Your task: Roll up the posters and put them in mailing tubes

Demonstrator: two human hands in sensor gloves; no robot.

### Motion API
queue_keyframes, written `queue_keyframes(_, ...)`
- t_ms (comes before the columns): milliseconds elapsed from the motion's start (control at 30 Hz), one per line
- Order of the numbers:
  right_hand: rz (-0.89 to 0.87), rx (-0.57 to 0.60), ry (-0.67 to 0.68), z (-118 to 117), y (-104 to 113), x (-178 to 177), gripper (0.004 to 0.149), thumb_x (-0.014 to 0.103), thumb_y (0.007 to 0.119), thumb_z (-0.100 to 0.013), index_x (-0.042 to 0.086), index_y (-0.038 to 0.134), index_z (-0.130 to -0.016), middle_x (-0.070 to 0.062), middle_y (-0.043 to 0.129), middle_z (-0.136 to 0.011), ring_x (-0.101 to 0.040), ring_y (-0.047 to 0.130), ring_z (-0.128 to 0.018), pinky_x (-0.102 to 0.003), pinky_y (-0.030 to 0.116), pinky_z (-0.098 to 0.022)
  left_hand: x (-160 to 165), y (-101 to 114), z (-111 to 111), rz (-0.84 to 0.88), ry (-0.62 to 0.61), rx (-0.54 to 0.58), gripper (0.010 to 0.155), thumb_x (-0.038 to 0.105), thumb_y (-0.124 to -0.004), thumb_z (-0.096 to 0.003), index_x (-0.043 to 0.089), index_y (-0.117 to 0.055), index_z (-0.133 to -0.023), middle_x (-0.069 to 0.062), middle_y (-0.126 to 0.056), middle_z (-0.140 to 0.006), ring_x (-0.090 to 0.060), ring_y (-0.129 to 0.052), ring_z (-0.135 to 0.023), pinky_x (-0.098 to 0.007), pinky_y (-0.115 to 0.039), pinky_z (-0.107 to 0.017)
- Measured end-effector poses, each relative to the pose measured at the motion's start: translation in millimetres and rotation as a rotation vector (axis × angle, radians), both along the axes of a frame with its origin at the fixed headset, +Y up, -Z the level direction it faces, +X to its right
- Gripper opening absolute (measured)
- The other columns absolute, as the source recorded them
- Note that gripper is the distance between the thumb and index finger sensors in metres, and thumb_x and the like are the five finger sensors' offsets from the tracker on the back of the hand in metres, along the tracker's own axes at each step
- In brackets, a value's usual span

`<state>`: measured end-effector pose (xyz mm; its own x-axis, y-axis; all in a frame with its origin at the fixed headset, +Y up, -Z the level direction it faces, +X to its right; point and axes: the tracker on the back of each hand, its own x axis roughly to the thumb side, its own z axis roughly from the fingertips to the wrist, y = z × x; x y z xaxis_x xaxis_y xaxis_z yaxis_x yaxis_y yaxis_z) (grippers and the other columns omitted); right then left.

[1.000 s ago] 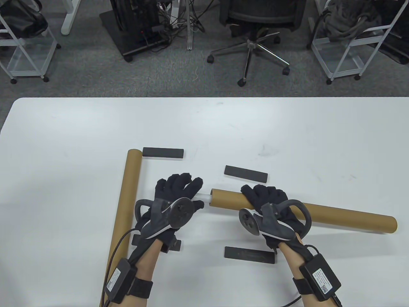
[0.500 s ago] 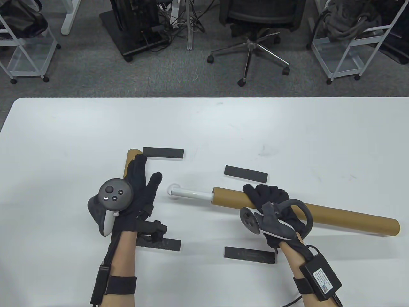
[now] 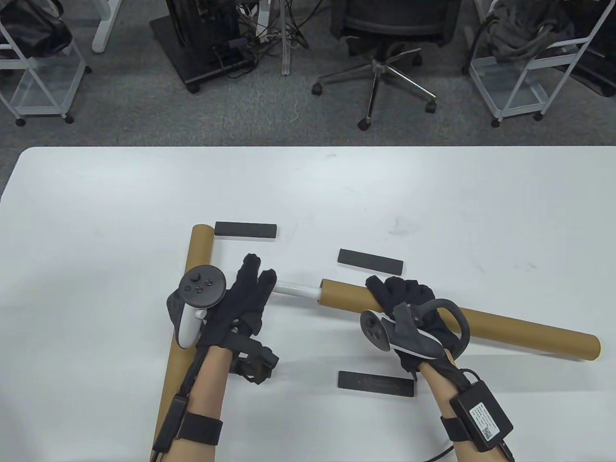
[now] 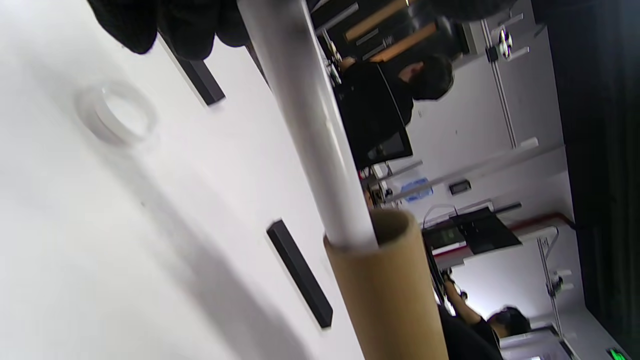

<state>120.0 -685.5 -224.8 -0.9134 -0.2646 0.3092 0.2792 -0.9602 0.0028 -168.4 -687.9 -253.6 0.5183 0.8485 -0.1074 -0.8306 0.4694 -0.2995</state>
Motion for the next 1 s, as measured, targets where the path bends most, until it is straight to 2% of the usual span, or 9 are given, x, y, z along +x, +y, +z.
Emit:
queue_keyframes(133, -0.008, -0.002, -0.002, 0, -1, -1, 0.081, 0.040, 0.076, -0.045, 0.016, 0.037, -0.112, -0.019, 0.062, -0.107, -0.045, 0.075, -0.092, -0.064, 0.068, -0.067, 27, -5, 4, 0.027, -0.131, -0.026, 0.095, 0.062, -0.045, -0.0534, 0.001, -0.016, -0.121, -0.033, -0.023, -0.128, -0.057, -0.037, -0.117, -0.067, -0.043, -0.083)
queue_keyframes(333, -0.012, -0.008, 0.012, 0, -1, -6, 0.081, 0.040, 0.076, -0.045, 0.016, 0.038, -0.112, -0.019, 0.063, -0.107, -0.046, 0.076, -0.091, -0.064, 0.068, -0.067, 65, -16, 13, 0.030, -0.244, -0.036, 0.097, 0.062, -0.043, -0.0527, 0.002, -0.006, -0.119, -0.032, -0.015, -0.127, -0.053, -0.030, -0.118, -0.065, -0.041, -0.085)
queue_keyframes(400, -0.016, -0.010, 0.014, 0, -1, -7, 0.081, 0.040, 0.076, -0.045, 0.015, 0.038, -0.112, -0.019, 0.063, -0.107, -0.046, 0.076, -0.091, -0.064, 0.068, -0.067, 72, -17, 15, 0.009, -0.280, -0.032, 0.097, 0.063, -0.042, -0.0526, 0.002, -0.004, -0.118, -0.031, -0.014, -0.127, -0.053, -0.030, -0.118, -0.064, -0.041, -0.085)
queue_keyframes(533, -0.011, -0.011, 0.001, 1, 0, -5, 0.081, 0.040, 0.076, -0.045, 0.016, 0.038, -0.112, -0.019, 0.063, -0.107, -0.046, 0.075, -0.092, -0.064, 0.068, -0.067, 66, -13, 13, -0.029, -0.251, -0.008, 0.097, 0.062, -0.043, -0.0526, 0.002, -0.006, -0.118, -0.032, -0.015, -0.127, -0.055, -0.032, -0.117, -0.066, -0.041, -0.084)
queue_keyframes(567, -0.012, -0.006, -0.001, 1, 0, -4, 0.081, 0.040, 0.076, -0.045, 0.016, 0.038, -0.112, -0.019, 0.063, -0.107, -0.046, 0.076, -0.091, -0.064, 0.068, -0.067, 63, -11, 12, -0.063, -0.236, 0.013, 0.096, 0.061, -0.045, -0.0530, 0.002, -0.009, -0.119, -0.032, -0.016, -0.127, -0.057, -0.034, -0.117, -0.067, -0.041, -0.084)
queue_keyframes(767, -0.023, -0.010, -0.013, 0, 1, -1, 0.081, 0.039, 0.077, -0.045, 0.016, 0.039, -0.112, -0.019, 0.063, -0.107, -0.046, 0.076, -0.091, -0.064, 0.068, -0.067, 48, -1, 9, -0.592, -0.204, 0.177, 0.092, 0.059, -0.051, -0.0551, 0.004, -0.019, -0.122, -0.030, -0.028, -0.129, -0.057, -0.044, -0.115, -0.067, -0.048, -0.082)
queue_keyframes(1000, -0.024, -0.018, -0.010, -1, 0, -1, 0.081, 0.039, 0.077, -0.045, 0.016, 0.038, -0.112, -0.019, 0.063, -0.107, -0.046, 0.076, -0.092, -0.064, 0.068, -0.067, 46, -10, -4, -0.895, -0.182, 0.173, 0.089, 0.058, -0.057, -0.0549, 0.010, -0.024, -0.123, -0.025, -0.033, -0.131, -0.054, -0.048, -0.117, -0.066, -0.049, -0.083)
